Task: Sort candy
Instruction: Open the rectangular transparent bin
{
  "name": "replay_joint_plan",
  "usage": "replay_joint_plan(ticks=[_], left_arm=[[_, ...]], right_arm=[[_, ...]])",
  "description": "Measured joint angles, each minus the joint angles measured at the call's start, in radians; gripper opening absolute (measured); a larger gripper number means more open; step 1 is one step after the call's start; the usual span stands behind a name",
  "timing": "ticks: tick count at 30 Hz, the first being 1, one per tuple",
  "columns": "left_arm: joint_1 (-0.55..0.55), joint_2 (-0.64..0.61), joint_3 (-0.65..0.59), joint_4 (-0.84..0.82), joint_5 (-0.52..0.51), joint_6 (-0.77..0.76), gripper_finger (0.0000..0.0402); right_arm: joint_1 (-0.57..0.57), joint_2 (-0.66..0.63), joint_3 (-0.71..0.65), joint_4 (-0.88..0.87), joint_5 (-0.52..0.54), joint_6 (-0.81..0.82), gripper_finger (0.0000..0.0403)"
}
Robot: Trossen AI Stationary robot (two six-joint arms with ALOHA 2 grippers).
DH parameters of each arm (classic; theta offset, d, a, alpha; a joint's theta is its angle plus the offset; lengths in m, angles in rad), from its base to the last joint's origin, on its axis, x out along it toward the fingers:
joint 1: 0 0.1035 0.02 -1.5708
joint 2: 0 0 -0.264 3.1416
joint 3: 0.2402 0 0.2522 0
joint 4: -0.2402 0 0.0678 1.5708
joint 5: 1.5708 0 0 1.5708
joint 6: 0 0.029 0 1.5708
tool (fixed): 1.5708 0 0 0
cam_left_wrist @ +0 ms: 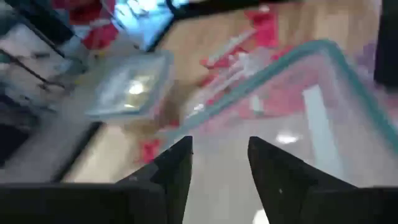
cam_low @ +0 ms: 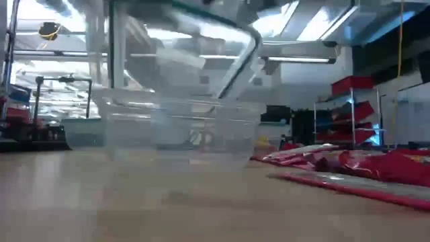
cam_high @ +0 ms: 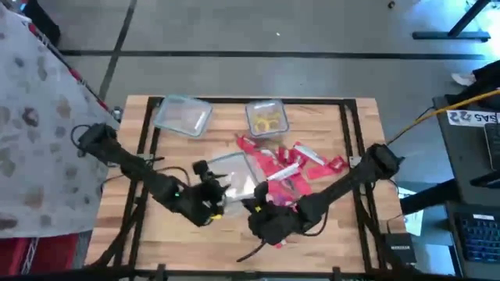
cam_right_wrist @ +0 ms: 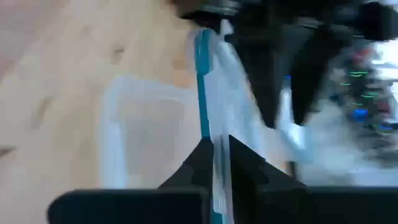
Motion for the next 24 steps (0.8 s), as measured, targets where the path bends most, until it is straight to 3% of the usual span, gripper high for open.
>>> replay_joint_plan(ticks=[6, 11, 20, 24], left_arm=[[-0.036, -0.04, 0.002, -0.066, -0.091, -0.042, 0.0143], [-0.04, -0.034, 0.0, -0.12, -0.092, -0.124, 0.0143], [-0.039, -0.032, -0.002, -0.182, -0.076, -0.225, 0.0143], [-0.039, -0.028, -0.002, -0.182, -0.075, -0.227, 0.0143]], right_arm=[[-0.034, -0.002, 0.067, -0.341, 0.281, 0.068, 0.0001], [-0.044, -0.036, 0.109, -0.645, 0.407, 0.252, 0.0001], [-0.074, -0.16, 0.121, -1.163, 0.446, 0.642, 0.0], [-0.172, -0.233, 0.077, -1.162, 0.392, 0.584, 0.0]])
